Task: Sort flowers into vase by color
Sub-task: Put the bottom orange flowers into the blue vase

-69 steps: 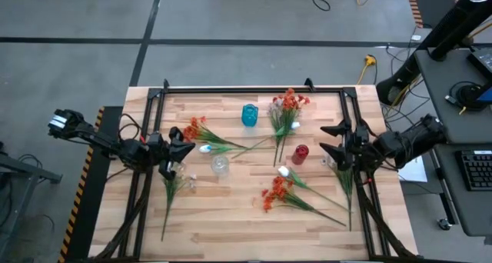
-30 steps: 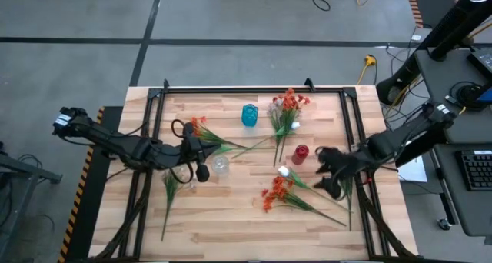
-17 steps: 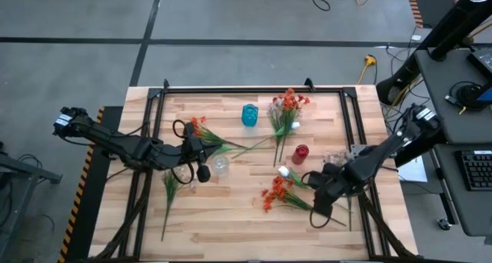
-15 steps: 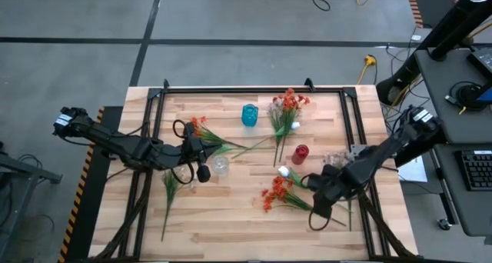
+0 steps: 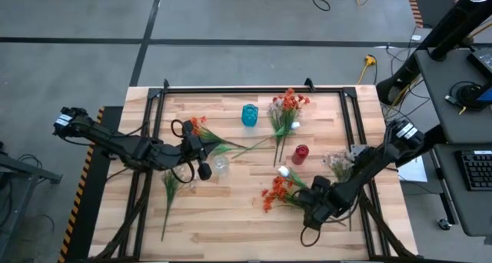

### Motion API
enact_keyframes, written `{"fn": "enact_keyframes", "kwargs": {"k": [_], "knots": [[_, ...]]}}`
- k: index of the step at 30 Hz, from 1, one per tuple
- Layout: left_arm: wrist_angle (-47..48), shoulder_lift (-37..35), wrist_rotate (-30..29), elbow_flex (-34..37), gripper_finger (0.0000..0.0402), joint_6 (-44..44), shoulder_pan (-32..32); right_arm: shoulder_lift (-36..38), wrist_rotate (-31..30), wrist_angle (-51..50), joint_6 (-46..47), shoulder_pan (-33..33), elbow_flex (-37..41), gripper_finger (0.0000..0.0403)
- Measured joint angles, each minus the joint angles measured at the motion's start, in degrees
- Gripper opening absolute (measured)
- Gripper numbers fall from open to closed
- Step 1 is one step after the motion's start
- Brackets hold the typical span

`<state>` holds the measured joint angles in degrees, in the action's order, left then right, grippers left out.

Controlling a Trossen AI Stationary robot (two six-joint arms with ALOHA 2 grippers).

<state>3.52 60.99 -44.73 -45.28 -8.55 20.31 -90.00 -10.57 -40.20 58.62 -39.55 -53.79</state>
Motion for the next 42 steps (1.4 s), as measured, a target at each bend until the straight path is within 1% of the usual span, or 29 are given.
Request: {"fn": "enact_keyframes", "kwargs": {"k": [3,9,11,13,17,24,27,32,34,38,40,42], "knots": [[-0.81,0.00,-0.17,0.00,0.0000,0.79,-0.02,-3.26,-0.03,-2.23,0.05,0.04,-2.38,0.0290],[-1.43,0.00,0.21,0.00,0.0000,1.02,-0.02,-8.28,-0.14,-2.44,0.17,0.17,-5.01,0.0289],[-1.43,0.00,0.22,0.00,0.0000,0.99,-0.02,-8.88,-0.13,-2.79,0.49,0.17,-5.55,0.0283],[-1.43,0.00,0.24,0.00,0.0000,0.94,-0.02,-8.99,-0.16,-3.29,0.96,0.17,-6.11,0.0266],[-1.43,0.17,0.24,0.00,0.0000,0.82,-0.06,-8.64,-0.70,-2.93,1.94,0.15,-6.14,0.0204],[-1.37,0.24,0.28,0.00,0.0000,-0.94,-0.06,-8.27,-1.02,-2.06,1.86,0.15,-4.88,0.0066],[-1.37,0.24,0.29,0.00,0.0000,-0.96,-0.06,-7.98,-0.17,-2.48,0.35,0.15,-4.78,0.0023],[-1.34,0.24,0.29,0.00,0.0000,-0.96,-0.06,-5.51,0.80,-4.92,-1.21,0.17,-4.77,0.0021],[-1.34,0.24,0.29,0.00,0.0000,-0.96,-0.06,-3.28,1.93,-5.21,-1.17,0.20,-4.79,0.0020],[-1.37,0.24,0.29,0.00,0.0000,-0.99,-0.06,2.41,2.33,-4.38,-0.74,0.20,-4.84,0.0019],[-1.58,0.24,0.29,0.00,0.0000,-0.99,-0.06,5.28,-0.09,-4.29,-1.09,0.04,-4.84,0.0019],[-1.69,0.24,0.29,0.00,0.0000,-0.99,-0.06,8.18,-4.29,-3.70,-2.86,-0.29,-4.68,0.0019]]}}
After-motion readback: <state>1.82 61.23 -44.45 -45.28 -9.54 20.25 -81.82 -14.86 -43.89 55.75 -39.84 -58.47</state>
